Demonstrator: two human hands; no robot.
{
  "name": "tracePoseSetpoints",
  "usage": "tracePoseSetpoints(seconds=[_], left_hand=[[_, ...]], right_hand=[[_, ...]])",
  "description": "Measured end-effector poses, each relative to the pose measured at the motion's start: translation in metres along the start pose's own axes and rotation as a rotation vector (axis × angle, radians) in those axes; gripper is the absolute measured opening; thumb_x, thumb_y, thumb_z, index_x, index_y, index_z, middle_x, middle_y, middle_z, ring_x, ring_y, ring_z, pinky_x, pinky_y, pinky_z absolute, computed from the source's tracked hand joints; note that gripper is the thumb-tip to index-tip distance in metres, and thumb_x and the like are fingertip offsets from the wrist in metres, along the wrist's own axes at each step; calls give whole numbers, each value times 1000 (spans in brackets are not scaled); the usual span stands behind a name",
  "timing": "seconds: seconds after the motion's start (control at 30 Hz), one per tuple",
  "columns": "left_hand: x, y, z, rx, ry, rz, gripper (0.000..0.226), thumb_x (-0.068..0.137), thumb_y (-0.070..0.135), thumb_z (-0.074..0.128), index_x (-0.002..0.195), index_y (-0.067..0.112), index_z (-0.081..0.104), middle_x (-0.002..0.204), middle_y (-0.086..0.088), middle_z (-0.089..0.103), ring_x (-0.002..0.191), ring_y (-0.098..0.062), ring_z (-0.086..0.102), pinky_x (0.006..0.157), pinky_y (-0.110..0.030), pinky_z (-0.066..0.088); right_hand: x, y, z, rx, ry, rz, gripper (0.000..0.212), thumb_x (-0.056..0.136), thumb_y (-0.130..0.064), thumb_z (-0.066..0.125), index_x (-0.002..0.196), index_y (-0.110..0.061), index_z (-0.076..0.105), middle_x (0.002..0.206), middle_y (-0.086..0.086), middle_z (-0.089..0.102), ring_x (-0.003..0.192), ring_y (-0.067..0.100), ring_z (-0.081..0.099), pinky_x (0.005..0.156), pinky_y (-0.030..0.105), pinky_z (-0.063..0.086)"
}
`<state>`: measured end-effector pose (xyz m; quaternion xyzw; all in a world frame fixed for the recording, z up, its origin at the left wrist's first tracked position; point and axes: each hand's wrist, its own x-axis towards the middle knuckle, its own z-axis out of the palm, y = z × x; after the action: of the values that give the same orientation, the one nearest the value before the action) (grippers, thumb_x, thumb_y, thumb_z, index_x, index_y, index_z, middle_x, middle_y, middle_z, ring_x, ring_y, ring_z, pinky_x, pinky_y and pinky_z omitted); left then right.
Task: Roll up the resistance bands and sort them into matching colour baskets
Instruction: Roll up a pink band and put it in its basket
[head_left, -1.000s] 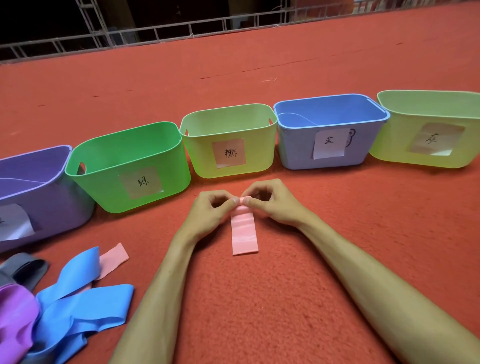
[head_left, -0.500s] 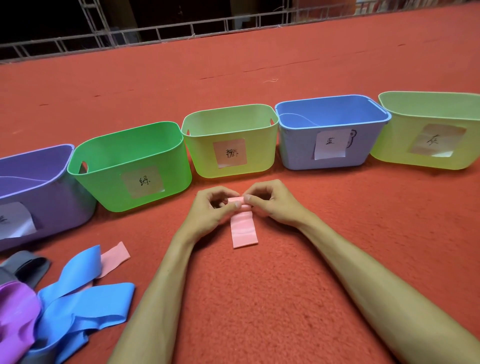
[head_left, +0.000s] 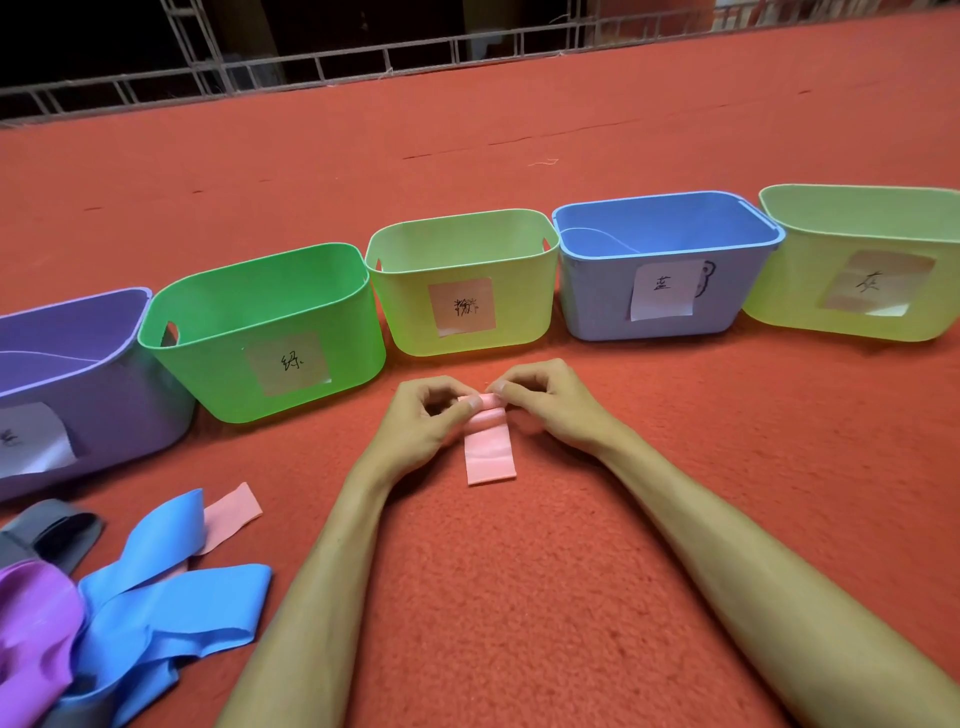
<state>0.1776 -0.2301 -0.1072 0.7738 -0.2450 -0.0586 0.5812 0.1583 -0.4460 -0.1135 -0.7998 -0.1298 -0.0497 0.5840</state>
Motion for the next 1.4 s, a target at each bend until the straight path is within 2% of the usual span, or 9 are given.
tracePoseSetpoints(seconds=[0.13, 0.33, 0.47, 0.57, 0.73, 0.87, 1.1, 1.23, 1.4], left_hand=[[0, 1, 0, -6, 6, 13, 9, 93, 22, 75, 98, 15, 79, 92, -16, 76, 80, -15, 60, 75, -33, 44], [2, 0, 0, 2, 6, -44, 20, 93, 35, 71, 97, 17, 80, 93, -3, 79, 87, -12, 68, 84, -33, 50], [2, 0, 0, 35, 0, -60, 21, 102, 24, 65, 90, 14, 79, 75, 14, 68, 69, -2, 53, 69, -23, 39], [1, 1, -1, 40, -16, -40, 15, 101, 15, 66, 94, 9, 77, 79, 11, 72, 72, 1, 59, 68, -15, 42], [0, 3, -1, 6, -6, 4, 9, 98, 14, 71, 100, 9, 78, 96, -13, 78, 86, -12, 65, 80, -24, 48], [0, 1, -1, -2, 10, 12, 10, 96, 16, 74, 103, 11, 78, 98, -15, 77, 85, -18, 61, 78, -29, 47], [1, 3, -1, -4, 15, -33, 12, 99, 21, 70, 98, 13, 78, 98, -3, 79, 94, -11, 70, 90, -31, 53], [0, 4, 1, 20, 0, -46, 18, 102, 16, 64, 90, 17, 77, 80, 15, 74, 74, 4, 62, 70, -15, 45], [1, 4, 1, 24, -6, -20, 16, 102, 10, 63, 96, 3, 76, 74, 17, 71, 67, 7, 57, 64, -9, 40]], right_hand=[[-2, 0, 2, 32, -20, 12, 15, 96, -19, 67, 88, -13, 79, 66, 1, 65, 59, 11, 48, 57, 30, 37], [-1, 1, -1, 26, -32, -83, 9, 92, -16, 75, 95, -10, 81, 92, 6, 80, 88, 30, 75, 84, 46, 57], [-2, -2, -1, 51, -21, -99, 7, 92, -9, 76, 96, -5, 80, 88, 5, 79, 76, 10, 66, 72, 25, 50], [-3, -2, -2, 32, -12, -93, 7, 90, -10, 78, 96, -5, 79, 80, -1, 75, 70, 3, 58, 67, 20, 44], [-1, -1, -2, 26, 4, -27, 11, 93, -21, 73, 94, -13, 80, 91, 3, 79, 86, 11, 69, 85, 40, 55], [-2, 1, 0, -20, -13, -6, 18, 93, -32, 69, 89, -19, 80, 87, 7, 79, 80, 16, 67, 81, 55, 55], [-3, -3, -1, 32, -27, -65, 8, 94, -11, 73, 95, -5, 79, 92, 9, 80, 86, 16, 72, 88, 45, 57], [-4, -4, -2, 63, -16, -87, 9, 94, -9, 75, 98, -3, 79, 94, 10, 79, 86, 16, 71, 84, 35, 56], [-4, -5, -1, 70, -20, -73, 11, 93, -13, 76, 99, -4, 78, 94, 11, 79, 86, 15, 71, 82, 30, 55]])
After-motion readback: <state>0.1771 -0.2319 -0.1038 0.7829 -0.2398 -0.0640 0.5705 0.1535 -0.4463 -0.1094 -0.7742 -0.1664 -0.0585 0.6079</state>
